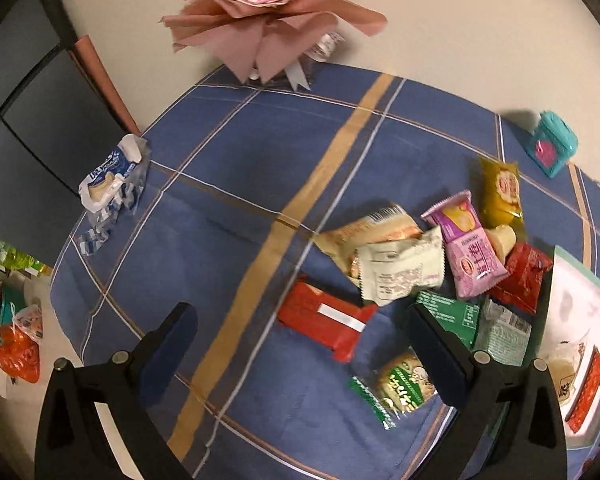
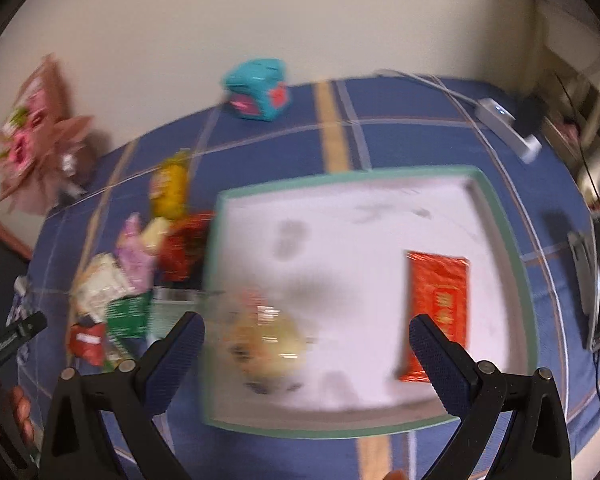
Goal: Organize snacks
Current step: 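Grasp green biscuit bag with right gripper while left gripper returns to the pile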
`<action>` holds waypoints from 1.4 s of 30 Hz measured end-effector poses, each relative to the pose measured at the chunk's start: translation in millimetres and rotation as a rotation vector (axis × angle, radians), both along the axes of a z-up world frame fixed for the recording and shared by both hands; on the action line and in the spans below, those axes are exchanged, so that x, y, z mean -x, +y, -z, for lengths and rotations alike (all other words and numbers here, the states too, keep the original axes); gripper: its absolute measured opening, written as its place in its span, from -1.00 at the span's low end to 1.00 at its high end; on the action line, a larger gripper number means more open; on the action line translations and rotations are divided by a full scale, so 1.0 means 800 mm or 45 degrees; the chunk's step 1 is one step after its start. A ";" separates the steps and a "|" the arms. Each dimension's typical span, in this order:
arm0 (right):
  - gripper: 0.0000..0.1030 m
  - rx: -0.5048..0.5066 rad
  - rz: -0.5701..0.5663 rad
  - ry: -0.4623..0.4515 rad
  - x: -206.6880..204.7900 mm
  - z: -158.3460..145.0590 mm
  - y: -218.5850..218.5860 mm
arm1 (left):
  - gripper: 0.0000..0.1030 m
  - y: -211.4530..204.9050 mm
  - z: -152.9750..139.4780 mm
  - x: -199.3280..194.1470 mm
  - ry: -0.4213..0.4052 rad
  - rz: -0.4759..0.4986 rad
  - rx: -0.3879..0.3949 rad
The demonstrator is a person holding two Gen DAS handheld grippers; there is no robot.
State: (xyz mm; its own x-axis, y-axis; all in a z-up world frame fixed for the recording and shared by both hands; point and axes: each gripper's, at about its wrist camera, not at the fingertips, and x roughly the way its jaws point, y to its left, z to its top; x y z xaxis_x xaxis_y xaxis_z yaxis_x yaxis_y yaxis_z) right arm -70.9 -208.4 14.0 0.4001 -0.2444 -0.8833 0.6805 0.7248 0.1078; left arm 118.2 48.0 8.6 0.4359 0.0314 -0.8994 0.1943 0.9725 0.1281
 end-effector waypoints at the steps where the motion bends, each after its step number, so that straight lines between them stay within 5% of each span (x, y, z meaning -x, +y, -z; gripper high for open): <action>1: 1.00 0.004 -0.039 -0.007 -0.010 -0.003 0.013 | 1.00 0.004 0.000 -0.003 0.000 -0.006 0.004; 14: 1.00 -0.121 -0.344 0.097 -0.105 0.044 0.129 | 1.00 0.049 0.036 -0.031 0.115 -0.089 -0.009; 27: 1.00 -0.179 -0.333 0.229 -0.155 0.113 0.178 | 1.00 0.044 0.090 -0.054 0.260 -0.085 -0.011; 42: 1.00 -0.136 -0.332 0.295 -0.192 0.154 0.206 | 1.00 0.029 0.106 -0.063 0.270 0.018 0.016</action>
State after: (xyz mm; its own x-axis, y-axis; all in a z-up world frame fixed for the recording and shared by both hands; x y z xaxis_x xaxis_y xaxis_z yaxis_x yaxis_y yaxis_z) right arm 82.3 -43.6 -109.4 0.2231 -0.0618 -0.9728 0.4894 0.8702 0.0569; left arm 168.8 70.8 -76.3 0.2369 0.0150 -0.9714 0.2296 0.9707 0.0710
